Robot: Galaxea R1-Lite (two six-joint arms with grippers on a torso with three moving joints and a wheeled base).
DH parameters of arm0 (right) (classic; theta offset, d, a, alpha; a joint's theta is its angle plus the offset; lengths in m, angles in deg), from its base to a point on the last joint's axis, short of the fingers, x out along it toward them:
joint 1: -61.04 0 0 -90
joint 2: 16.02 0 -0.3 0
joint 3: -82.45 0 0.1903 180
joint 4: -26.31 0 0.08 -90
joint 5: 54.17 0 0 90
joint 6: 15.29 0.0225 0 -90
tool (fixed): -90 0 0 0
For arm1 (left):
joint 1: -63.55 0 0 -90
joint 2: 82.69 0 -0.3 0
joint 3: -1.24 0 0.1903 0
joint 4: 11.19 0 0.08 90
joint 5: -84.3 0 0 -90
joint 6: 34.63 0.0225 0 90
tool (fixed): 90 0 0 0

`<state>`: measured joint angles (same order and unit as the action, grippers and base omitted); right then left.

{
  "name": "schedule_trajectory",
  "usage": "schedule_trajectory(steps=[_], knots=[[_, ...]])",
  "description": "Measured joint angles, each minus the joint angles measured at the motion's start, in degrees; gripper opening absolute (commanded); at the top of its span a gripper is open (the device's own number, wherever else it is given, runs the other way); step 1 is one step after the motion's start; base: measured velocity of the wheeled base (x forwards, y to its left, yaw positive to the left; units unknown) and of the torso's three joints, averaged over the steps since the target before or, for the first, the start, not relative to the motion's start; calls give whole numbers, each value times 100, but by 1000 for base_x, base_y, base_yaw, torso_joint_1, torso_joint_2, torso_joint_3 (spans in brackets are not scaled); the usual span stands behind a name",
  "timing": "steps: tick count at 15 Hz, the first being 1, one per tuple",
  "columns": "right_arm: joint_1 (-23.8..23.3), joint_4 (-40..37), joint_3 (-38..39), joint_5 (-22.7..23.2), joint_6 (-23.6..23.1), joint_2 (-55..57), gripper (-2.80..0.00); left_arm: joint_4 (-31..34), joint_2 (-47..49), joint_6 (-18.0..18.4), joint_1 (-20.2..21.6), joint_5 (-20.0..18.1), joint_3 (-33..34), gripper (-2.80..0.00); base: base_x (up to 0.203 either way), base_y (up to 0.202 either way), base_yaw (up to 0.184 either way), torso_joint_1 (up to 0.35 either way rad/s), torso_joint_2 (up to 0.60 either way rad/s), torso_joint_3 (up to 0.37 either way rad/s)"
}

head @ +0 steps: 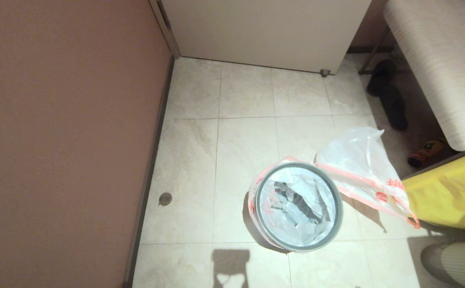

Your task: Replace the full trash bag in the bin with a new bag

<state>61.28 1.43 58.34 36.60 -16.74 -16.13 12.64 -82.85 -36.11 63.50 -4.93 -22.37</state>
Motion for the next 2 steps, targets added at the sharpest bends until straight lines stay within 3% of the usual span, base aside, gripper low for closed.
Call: schedule_trajectory(steps=[2], knots=[[0, 4, 1, -6, 38, 0, -280, 0, 0, 2, 0, 0, 0, -280, 0, 0, 0, 0, 0, 0]])
